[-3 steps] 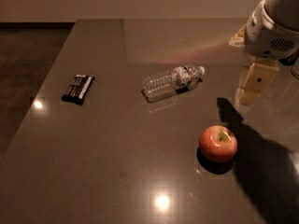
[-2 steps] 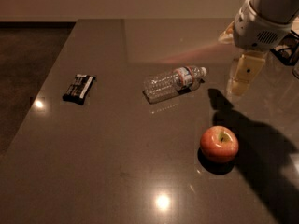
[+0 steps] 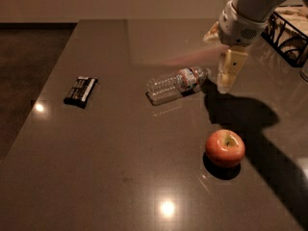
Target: Place water bottle upright
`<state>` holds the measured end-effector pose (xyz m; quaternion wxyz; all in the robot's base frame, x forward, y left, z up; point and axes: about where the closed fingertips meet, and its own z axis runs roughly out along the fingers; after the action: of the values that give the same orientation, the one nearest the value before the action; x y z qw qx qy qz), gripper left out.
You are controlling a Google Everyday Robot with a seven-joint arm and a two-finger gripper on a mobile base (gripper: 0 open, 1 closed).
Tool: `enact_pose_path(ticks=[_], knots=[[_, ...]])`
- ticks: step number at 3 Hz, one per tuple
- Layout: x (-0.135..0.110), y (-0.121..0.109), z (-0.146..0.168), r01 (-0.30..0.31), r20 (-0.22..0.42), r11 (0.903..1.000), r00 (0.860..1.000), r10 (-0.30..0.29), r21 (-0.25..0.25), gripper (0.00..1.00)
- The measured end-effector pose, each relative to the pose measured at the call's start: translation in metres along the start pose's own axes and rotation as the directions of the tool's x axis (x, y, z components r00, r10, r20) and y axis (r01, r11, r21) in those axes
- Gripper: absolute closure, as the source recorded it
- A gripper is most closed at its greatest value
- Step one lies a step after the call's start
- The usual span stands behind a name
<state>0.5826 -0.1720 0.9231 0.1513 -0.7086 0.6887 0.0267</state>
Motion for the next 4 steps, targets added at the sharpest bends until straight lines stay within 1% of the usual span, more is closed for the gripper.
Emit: enact_pose_path(ticks=[1, 2, 3, 4], knots=[[-0.004, -0.010, 0.023, 0.050, -0.010, 0.9986, 0.999, -0.051, -0.017, 0.00], [-0.008, -0.014, 0.049, 0.103, -0.045, 0.9930, 0.993, -0.106, -0.058, 0.00], [-0.016, -0.014, 0.066, 0.143, -0.065, 0.9850, 0.987, -0.150, -0.096, 0.00], [-0.025, -0.015, 0.079, 0.174, -0.082, 0.9762, 0.979, -0.185, -0.130, 0.19]])
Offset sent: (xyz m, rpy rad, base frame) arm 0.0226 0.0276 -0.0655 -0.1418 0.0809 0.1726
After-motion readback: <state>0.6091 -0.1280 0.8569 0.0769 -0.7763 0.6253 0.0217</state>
